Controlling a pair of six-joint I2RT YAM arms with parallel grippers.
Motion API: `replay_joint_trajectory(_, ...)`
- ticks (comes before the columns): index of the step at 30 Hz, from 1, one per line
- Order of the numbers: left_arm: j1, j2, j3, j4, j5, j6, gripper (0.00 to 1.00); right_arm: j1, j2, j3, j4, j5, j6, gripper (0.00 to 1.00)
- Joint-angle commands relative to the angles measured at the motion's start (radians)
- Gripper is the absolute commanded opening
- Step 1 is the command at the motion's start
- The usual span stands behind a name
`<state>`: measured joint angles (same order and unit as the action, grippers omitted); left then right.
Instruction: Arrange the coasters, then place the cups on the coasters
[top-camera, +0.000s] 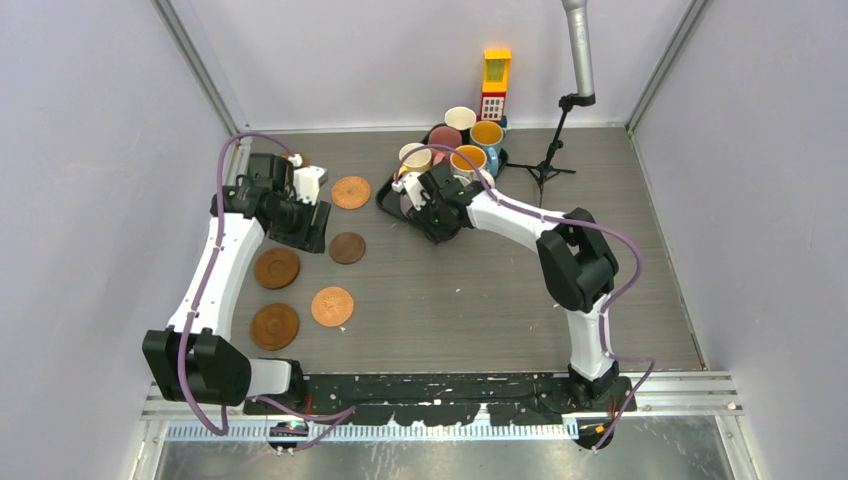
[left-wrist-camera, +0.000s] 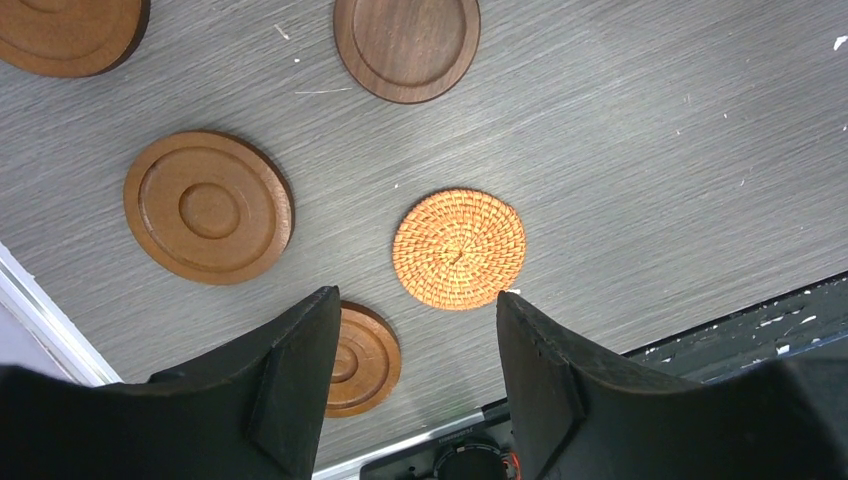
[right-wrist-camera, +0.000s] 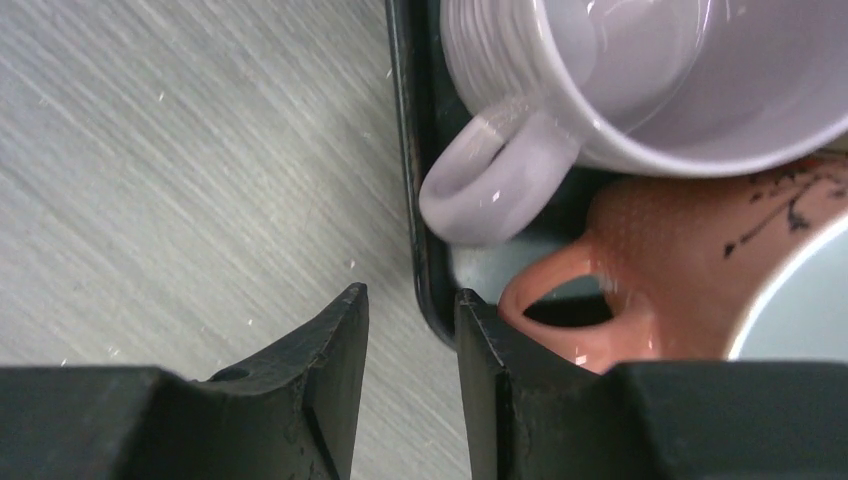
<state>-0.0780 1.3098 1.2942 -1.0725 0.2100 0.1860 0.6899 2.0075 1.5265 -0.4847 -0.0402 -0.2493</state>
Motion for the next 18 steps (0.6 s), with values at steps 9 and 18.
replay_joint_trajectory(9,0.011,-0.032,0.067,-0.035,-0.037,-0.013,0.61,0.008,0.075,0.052,0.069,0.001,-0.055,0.36)
replay_joint_trajectory(18,0.015,-0.028,0.086,-0.038,-0.044,-0.019,0.61,0.011,0.028,-0.076,0.081,-0.029,-0.111,0.06)
